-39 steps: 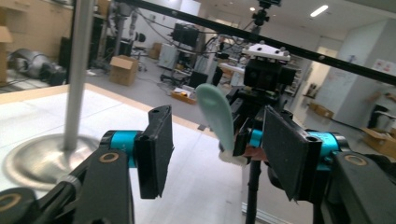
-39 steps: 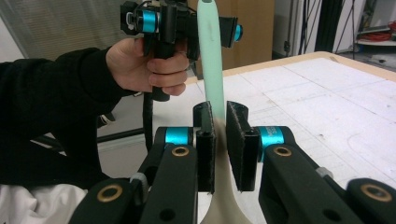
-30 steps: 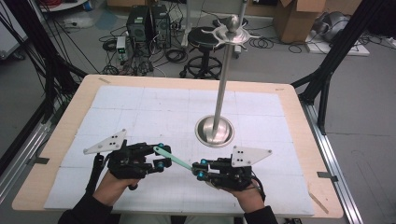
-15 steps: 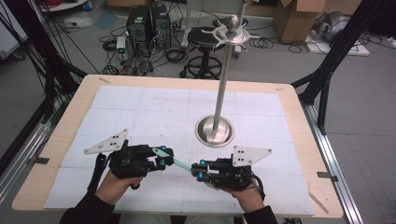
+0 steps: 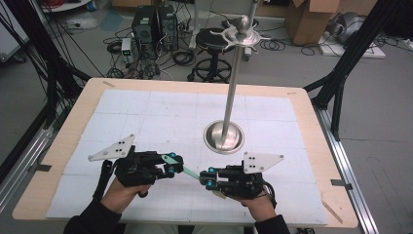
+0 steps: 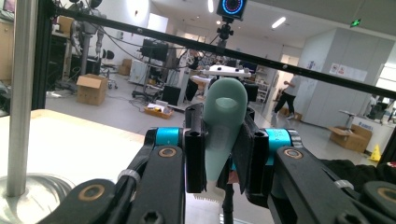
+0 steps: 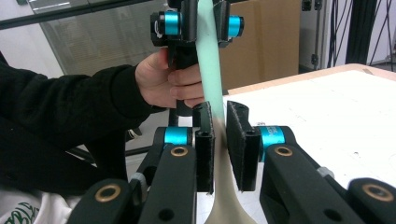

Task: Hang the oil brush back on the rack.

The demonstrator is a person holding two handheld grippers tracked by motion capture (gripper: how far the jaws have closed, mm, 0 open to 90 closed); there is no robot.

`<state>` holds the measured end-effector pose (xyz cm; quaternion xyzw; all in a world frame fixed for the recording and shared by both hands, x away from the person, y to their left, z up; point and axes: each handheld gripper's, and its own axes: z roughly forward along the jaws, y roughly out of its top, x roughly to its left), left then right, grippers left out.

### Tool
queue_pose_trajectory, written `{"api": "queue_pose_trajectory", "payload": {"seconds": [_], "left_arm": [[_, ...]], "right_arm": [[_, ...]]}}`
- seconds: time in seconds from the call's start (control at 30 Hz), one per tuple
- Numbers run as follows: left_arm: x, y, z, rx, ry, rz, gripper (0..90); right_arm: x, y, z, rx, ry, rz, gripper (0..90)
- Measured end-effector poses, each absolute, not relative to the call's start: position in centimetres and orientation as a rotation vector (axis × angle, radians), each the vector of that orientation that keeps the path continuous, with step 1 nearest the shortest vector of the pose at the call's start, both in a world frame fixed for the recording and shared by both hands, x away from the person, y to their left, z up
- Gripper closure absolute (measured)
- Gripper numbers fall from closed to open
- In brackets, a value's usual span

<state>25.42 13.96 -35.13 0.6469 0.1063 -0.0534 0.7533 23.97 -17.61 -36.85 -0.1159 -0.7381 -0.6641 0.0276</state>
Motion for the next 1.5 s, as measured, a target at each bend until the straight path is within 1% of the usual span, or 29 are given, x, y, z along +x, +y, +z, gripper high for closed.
{"api": "queue_pose_trajectory", "payload": {"seconds": [0.2, 0.23, 0.27, 0.3, 0.43, 0.53, 0.67, 0.77, 0.93, 1.0, 1.17, 1.23, 1.5], "left_arm": [[25.3, 13.8, -34.6, 1.444, 0.235, -0.087, 75.8], [25.3, 13.7, -34.5, 1.451, 0.242, -0.081, 75.9], [25.3, 13.7, -34.4, 1.467, 0.245, -0.072, 75.9], [25.2, 13.7, -34.3, 1.480, 0.251, -0.065, 75.9], [25.1, 13.5, -33.8, 1.531, 0.279, -0.016, 76.0], [24.9, 13.3, -33.4, 1.571, 0.313, 0.019, 75.9], [24.8, 13.2, -32.8, 1.615, 0.368, 0.053, 75.9], [24.6, 13.1, -32.4, 1.657, 0.388, 0.096, 75.9], [24.5, 13.0, -31.9, 1.711, 0.439, 0.117, 75.8], [24.5, 12.9, -31.6, 1.731, 0.445, 0.099, 75.9], [24.4, 12.6, -31.0, 1.771, 0.463, 0.106, 75.8], [24.3, 12.4, -30.8, 1.775, 0.468, 0.111, 75.8], [24.2, 12.1, -30.6, 1.779, 0.521, 0.111, 75.8]], "right_arm": [[24.1, -17.7, -37.1, -0.381, -2.261, -2.053, 78.0], [24.2, -17.8, -37.1, -0.399, -2.247, -2.065, 71.8], [24.4, -18.0, -37.1, -0.437, -2.216, -2.074, 60.5], [24.4, -18.0, -37.1, -0.437, -2.216, -2.074, 60.5], [24.5, -18.3, -37.1, -0.550, -2.242, -2.095, 44.8], [24.3, -18.1, -37.1, -0.595, -2.291, -2.103, 38.1], [24.0, -17.2, -36.8, -0.588, -2.399, -2.075, 35.6], [23.9, -16.9, -36.7, -0.586, -2.437, -2.049, 35.2], [23.7, -15.8, -36.7, -0.578, -2.527, -2.001, 35.6], [23.6, -15.4, -36.7, -0.550, -2.550, -1.978, 37.9], [23.5, -14.5, -36.3, -0.518, -2.586, -1.962, 45.2], [23.4, -14.2, -36.0, -0.499, -2.614, -1.951, 49.1], [23.1, -12.9, -35.7, -0.510, -2.725, -1.917, 58.8]]}}
